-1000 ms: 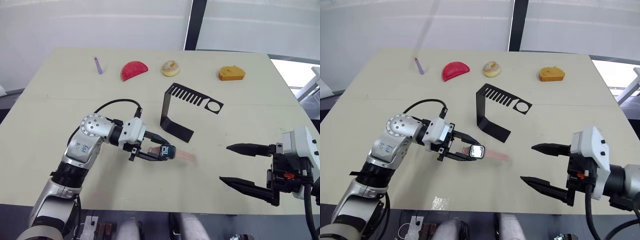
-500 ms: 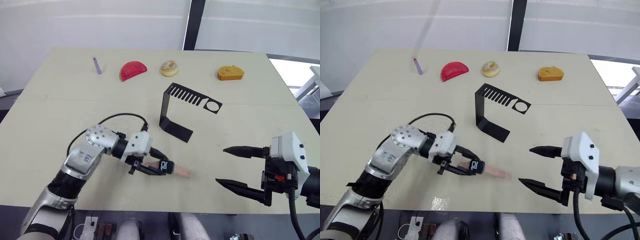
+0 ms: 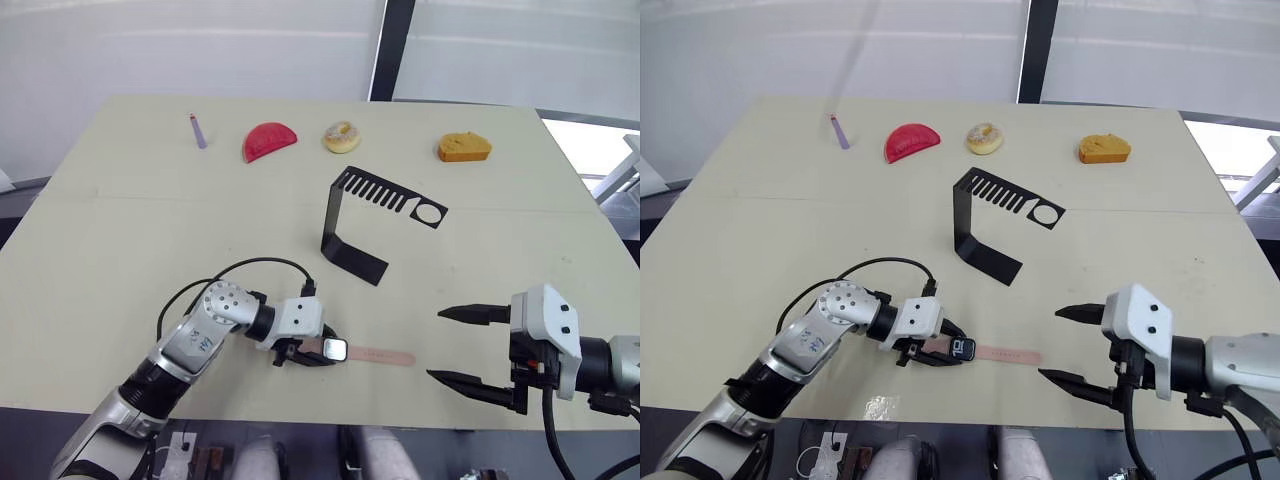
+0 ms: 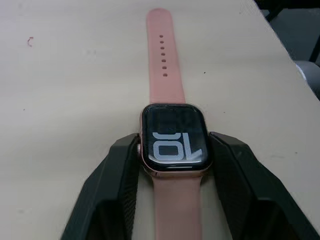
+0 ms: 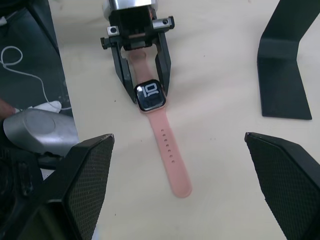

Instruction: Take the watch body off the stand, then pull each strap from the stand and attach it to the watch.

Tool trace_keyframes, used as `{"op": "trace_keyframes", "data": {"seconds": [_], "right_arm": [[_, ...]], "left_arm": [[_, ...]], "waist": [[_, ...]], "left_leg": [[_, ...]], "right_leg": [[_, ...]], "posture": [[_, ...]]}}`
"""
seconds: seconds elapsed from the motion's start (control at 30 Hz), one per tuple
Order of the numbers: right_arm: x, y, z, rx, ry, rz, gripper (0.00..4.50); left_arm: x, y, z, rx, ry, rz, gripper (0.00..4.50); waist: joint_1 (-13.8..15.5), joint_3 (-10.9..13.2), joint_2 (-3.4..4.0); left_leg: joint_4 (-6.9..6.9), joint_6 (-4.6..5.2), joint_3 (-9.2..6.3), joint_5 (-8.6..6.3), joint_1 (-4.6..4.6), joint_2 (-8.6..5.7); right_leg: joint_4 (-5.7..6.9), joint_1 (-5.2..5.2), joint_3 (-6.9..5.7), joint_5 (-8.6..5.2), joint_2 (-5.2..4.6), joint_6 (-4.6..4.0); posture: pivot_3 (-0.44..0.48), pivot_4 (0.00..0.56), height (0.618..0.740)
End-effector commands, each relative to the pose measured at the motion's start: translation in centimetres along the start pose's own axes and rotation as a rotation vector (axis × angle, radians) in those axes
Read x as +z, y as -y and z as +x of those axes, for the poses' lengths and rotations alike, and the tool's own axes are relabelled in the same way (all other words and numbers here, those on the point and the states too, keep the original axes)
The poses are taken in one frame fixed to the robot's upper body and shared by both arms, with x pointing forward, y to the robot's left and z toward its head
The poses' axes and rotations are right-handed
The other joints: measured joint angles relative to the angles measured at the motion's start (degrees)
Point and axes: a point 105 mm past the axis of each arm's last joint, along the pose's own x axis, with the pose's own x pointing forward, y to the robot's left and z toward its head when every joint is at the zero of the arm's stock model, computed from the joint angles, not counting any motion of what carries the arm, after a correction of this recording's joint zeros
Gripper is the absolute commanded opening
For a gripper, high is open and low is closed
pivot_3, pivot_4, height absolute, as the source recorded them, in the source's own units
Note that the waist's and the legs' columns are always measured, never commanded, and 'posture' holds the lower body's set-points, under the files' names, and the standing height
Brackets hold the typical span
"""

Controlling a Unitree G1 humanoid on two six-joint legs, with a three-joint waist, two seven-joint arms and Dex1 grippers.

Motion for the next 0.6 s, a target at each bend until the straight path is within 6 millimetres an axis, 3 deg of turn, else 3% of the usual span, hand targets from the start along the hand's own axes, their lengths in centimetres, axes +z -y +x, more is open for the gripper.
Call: {"op": "trace_keyframes", "data": {"seconds": [0.03, 0.07, 0.13, 0.2, 0.3, 0.4, 0.5, 0.6], "right_arm": [[0.2, 0.1, -0.9, 0.008, -0.012, -0.039, 4.50], [0.2, 0.2, -1.3, 0.003, -0.018, -0.039, 4.50], [0.2, 0.6, -2.5, -0.015, -0.031, -0.034, 4.50], [0.1, 0.8, -3.3, -0.027, -0.036, -0.025, 4.50], [0.2, 1.2, -5.4, -0.065, -0.047, 0.003, 4.50], [0.2, 1.3, -7.0, -0.090, -0.063, 0.015, 4.50], [0.0, 1.8, -7.9, -0.110, -0.066, 0.005, 4.50], [-0.1, 2.0, -8.0, -0.107, -0.067, 0.002, 4.50]], "left_arm": [[1.4, 0.3, -3.2, -0.013, 0.062, -0.043, 4.05], [1.8, 0.4, -4.7, -0.018, 0.086, -0.065, 4.44], [2.3, 0.7, -8.5, -0.025, 0.121, -0.110, 4.44], [2.5, 1.1, -10.4, -0.030, 0.127, -0.132, 4.44], [1.0, 2.2, -16.5, 0.001, 0.016, -0.227, 4.44], [0.4, 2.3, -20.6, 0.104, -0.047, -0.276, 4.44], [0.3, 2.2, -21.7, 0.155, -0.061, -0.267, 4.44], [0.4, 2.0, -21.4, 0.168, -0.034, -0.250, 4.44]], "waist": [[-0.20, 0.00, 0.00], [-0.36, 0.00, 0.00], [-0.58, 0.02, 0.00], [-0.51, 0.01, 0.01], [-0.33, 0.04, -0.02], [-0.18, 0.05, -0.05], [0.03, 0.05, -0.05], [0.09, 0.05, -0.05]], "left_leg": [[0.01, 0.00, 0.00, 0.00, 0.00, 0.00], [0.01, -0.01, 0.00, 0.01, 0.00, 0.03], [0.00, -0.06, 0.02, 0.03, 0.05, 0.08], [-0.03, -0.11, 0.02, 0.03, 0.14, 0.10], [-0.06, -0.12, 0.03, 0.01, 0.15, 0.09], [-0.07, -0.10, 0.03, -0.01, 0.13, 0.08], [-0.08, 0.00, 0.04, -0.08, 0.15, 0.06], [-0.07, 0.04, 0.05, -0.14, 0.14, 0.05]], "right_leg": [[0.02, 0.00, 0.00, 0.00, 0.00, 0.00], [0.03, -0.02, 0.00, -0.01, 0.02, -0.01], [0.11, -0.02, 0.00, -0.04, 0.05, -0.07], [0.15, -0.01, -0.01, -0.06, 0.06, -0.12], [0.08, 0.01, -0.03, -0.07, 0.05, -0.11], [-0.01, 0.01, -0.06, -0.08, 0.05, -0.12], [-0.07, 0.06, -0.08, -0.08, 0.00, -0.11], [-0.11, 0.10, -0.10, -0.08, -0.02, -0.09]], "posture": [[0.000, 0.150, 0.737], [0.000, 0.150, 0.737], [0.000, 0.150, 0.737], [0.000, 0.150, 0.737], [0.000, 0.150, 0.737], [0.000, 0.150, 0.737], [0.000, 0.150, 0.737], [0.000, 0.150, 0.737]]}}
